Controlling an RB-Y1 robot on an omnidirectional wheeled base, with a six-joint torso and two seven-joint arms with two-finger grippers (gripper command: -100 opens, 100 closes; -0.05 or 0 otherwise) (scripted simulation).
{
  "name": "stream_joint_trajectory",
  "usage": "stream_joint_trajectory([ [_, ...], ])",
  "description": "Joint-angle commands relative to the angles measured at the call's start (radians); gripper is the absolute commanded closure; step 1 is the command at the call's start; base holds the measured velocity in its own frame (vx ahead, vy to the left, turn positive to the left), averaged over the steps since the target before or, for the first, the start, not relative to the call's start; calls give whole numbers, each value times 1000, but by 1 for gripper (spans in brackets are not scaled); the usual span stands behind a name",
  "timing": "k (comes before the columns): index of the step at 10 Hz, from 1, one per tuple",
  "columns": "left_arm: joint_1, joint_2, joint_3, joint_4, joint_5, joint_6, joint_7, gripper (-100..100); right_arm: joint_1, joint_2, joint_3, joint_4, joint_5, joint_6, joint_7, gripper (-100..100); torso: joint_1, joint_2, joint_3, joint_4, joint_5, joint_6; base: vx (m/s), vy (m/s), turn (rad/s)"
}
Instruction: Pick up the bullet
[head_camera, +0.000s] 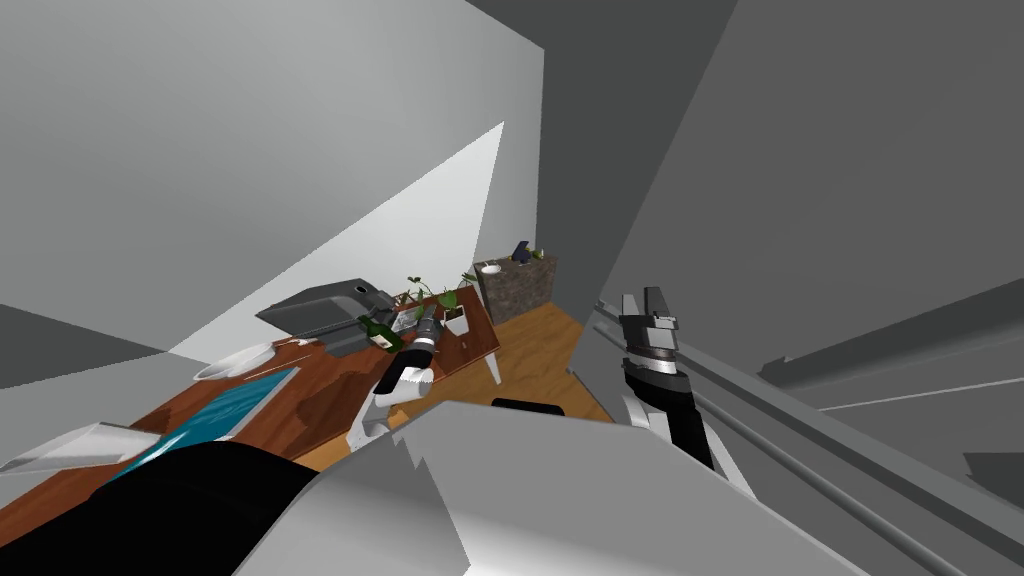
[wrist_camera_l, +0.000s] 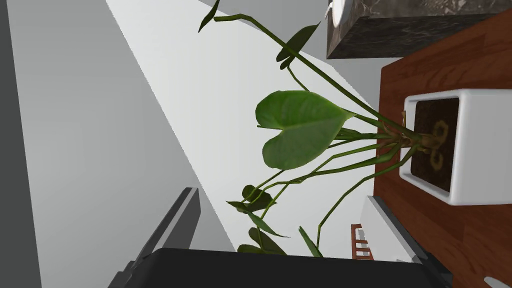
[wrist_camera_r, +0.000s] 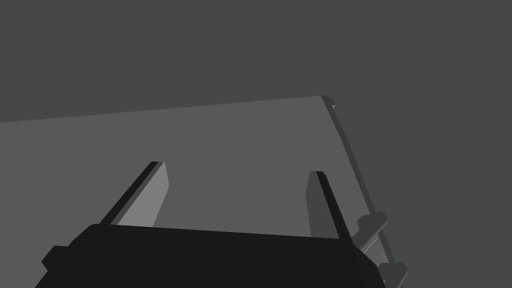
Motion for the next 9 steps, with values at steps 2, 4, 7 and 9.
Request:
stream_joint_trajectory([
  [2,-4,4,24,12,31,62,-3,-100,0,0,0,0,0,0,0,0,0,0,0,0,0,1,8,-44,-139],
  [4,-7,6,44,26,58,114,-8,-100,0,0,0,0,0,0,0,0,0,-1,0,0,0,0,22,-58,-107],
  [7,-11,11,84,60,107,204,-19,-100,0,0,0,0,0,0,0,0,0,-1,-1,0,0,0,27,-56,-128],
  [9,-12,15,103,79,128,255,-24,-100,0,0,0,0,0,0,0,0,1,-1,-1,0,0,0,29,-38,-117],
])
